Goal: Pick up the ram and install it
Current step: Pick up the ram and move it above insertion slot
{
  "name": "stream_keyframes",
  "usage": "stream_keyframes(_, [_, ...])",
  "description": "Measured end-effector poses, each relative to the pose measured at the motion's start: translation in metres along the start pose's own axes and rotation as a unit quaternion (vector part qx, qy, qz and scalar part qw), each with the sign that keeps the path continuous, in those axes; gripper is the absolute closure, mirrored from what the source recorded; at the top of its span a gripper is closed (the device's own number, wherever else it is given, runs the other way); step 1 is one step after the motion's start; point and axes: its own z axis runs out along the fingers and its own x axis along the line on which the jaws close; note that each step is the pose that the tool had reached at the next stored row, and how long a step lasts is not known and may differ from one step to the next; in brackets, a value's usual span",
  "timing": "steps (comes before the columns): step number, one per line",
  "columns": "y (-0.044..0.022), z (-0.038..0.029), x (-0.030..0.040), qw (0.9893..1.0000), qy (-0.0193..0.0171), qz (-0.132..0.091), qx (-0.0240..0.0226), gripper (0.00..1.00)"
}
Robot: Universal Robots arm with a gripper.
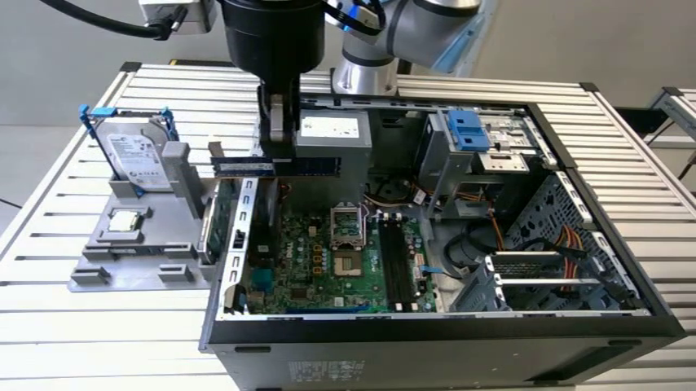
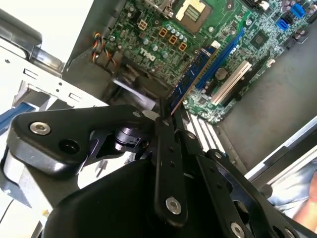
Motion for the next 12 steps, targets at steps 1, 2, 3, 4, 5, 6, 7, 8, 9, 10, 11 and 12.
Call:
stream_keyframes(1, [-0.0014,0.0000,0.0000,1.0000,0.0000,0.000,0.0000,1.00])
stream_keyframes(2, [-0.0027,0.0000,0.0000,1.0000,0.0000,0.000,0.0000,1.00])
stream_keyframes(3, [-0.0038,0.0000,-0.0001,1.0000,0.0000,0.000,0.0000,1.00])
stream_keyframes(4, [-0.0049,0.0000,-0.0001,1.0000,0.0000,0.000,0.0000,1.00])
stream_keyframes(5, [-0.0059,0.0000,-0.0001,1.0000,0.0000,0.000,0.0000,1.00])
stream_keyframes(6, [-0.0069,0.0000,-0.0002,1.0000,0.0000,0.000,0.0000,1.00])
stream_keyframes(7, [-0.0078,0.0000,-0.0003,1.0000,0.0000,0.000,0.0000,1.00])
stream_keyframes(8, [-0.0087,0.0000,-0.0003,1.0000,0.0000,0.000,0.0000,1.00])
stream_keyframes(9, [-0.0095,0.0000,-0.0004,1.0000,0.0000,0.000,0.0000,1.00])
stream_keyframes(10, [-0.0108,0.0000,-0.0004,1.0000,0.0000,0.000,0.0001,1.00])
stream_keyframes(11, [-0.0121,-0.0001,-0.0003,1.0000,0.0000,0.000,0.0000,1.00])
stream_keyframes(12, [-0.0132,0.0000,-0.0003,1.0000,0.0000,0.000,0.0000,1.00])
